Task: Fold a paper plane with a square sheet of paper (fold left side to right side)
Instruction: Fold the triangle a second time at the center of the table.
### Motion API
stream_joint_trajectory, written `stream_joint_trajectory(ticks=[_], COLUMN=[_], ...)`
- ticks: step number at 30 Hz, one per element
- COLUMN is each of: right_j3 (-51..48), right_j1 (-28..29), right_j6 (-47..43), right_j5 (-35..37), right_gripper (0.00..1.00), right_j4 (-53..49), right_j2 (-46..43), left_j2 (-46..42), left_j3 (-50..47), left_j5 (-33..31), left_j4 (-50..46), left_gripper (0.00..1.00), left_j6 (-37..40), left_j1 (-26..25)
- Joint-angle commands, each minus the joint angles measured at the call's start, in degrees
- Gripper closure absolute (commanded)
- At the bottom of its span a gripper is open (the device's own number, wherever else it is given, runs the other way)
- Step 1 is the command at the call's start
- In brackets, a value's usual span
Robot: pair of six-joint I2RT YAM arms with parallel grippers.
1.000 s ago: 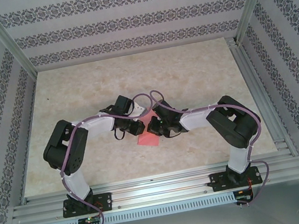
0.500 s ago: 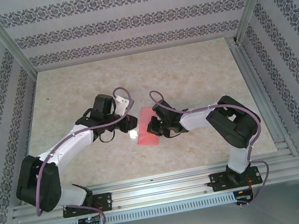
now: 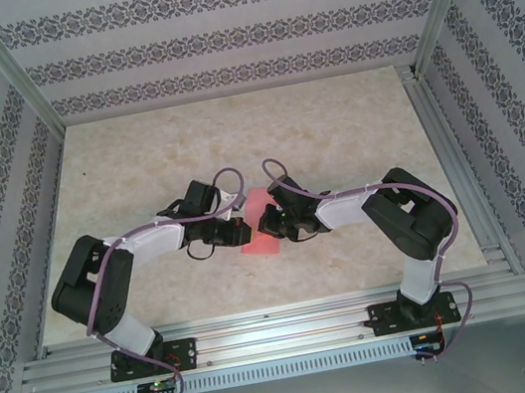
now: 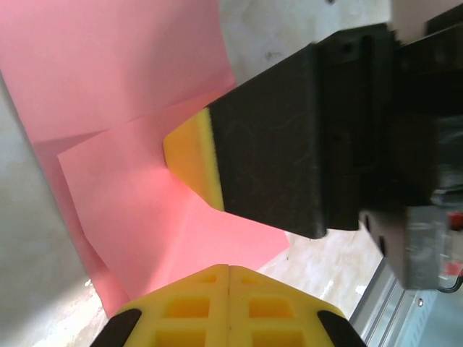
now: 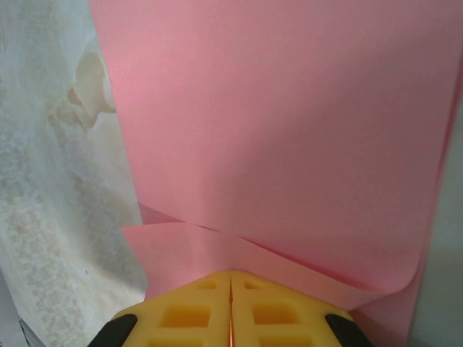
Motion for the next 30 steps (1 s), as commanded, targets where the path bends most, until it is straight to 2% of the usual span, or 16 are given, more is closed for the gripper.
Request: stream_joint_trajectory(ticks=[1, 16, 24, 30], right_j3=[-1.95, -1.39, -1.04, 0.84], right_j1=[0.54, 0.37, 0.28, 0.18], right_j6=[-1.38, -2.19, -3.01, -5.67], right_j5=[2.76, 3.05, 3.14, 3.98], right_gripper=[0.92, 0.92, 0.92, 0.90], right_j4=[-6.10, -7.23, -7.07, -7.26], right_j2=[3.28, 3.35, 2.85, -0.66], left_j2=[2.67, 5.60, 6.91, 7.54], left_j3=[1.63, 0.84, -1.34, -3.67], left_j5=[2.50, -5.44, -7.04, -8.56], left_j4=[1.44, -4.05, -4.68, -4.18], left_gripper=[0.98, 0.98, 0.98, 0.98], left_j6=[-1.85, -0.45, 0.27, 0.18], left_j1=[-1.05, -1.08, -1.14, -1.04])
